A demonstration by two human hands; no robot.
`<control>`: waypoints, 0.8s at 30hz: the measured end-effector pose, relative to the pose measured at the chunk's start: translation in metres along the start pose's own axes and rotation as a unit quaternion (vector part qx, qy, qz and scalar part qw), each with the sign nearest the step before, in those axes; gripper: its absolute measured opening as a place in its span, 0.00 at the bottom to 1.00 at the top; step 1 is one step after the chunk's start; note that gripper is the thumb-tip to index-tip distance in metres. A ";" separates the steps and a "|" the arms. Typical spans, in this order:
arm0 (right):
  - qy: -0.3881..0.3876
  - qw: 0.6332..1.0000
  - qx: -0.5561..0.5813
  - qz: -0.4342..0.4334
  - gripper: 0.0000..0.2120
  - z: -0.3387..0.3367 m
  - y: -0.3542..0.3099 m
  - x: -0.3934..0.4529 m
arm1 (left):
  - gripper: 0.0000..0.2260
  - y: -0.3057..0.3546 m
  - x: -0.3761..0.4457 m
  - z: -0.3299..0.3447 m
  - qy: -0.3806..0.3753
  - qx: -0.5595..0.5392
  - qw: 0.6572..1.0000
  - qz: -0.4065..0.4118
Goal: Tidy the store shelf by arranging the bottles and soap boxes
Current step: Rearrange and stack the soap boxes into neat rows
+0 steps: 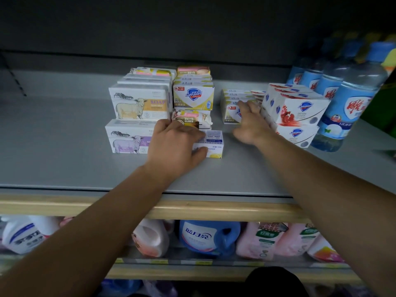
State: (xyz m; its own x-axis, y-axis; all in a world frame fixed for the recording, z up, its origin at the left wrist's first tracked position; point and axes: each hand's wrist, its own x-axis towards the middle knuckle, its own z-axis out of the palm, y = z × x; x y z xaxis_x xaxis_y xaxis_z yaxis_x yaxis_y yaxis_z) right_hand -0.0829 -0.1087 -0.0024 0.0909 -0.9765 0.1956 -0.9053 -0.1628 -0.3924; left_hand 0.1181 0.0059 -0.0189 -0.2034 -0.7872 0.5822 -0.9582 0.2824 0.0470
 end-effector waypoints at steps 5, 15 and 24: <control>0.064 0.981 0.156 -0.095 0.18 -0.012 -0.012 -0.035 | 0.20 0.000 0.000 -0.002 0.000 -0.003 1.000 0.002; -0.057 0.945 0.293 -0.132 0.19 0.008 -0.004 -0.075 | 0.20 0.000 -0.006 -0.008 0.028 -0.068 0.996 0.048; -0.090 0.867 0.487 -0.053 0.21 -0.008 0.000 -0.084 | 0.21 0.000 -0.008 -0.009 0.117 -0.270 0.955 0.031</control>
State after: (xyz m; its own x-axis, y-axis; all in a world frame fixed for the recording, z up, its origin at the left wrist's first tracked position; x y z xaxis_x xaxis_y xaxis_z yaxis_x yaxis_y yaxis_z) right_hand -0.0944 -0.0260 -0.0113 0.2943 -0.9407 0.1686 -0.1159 -0.2103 -0.9707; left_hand 0.1219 0.0172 -0.0161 -0.1455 -0.6336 0.7599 -0.6899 0.6155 0.3811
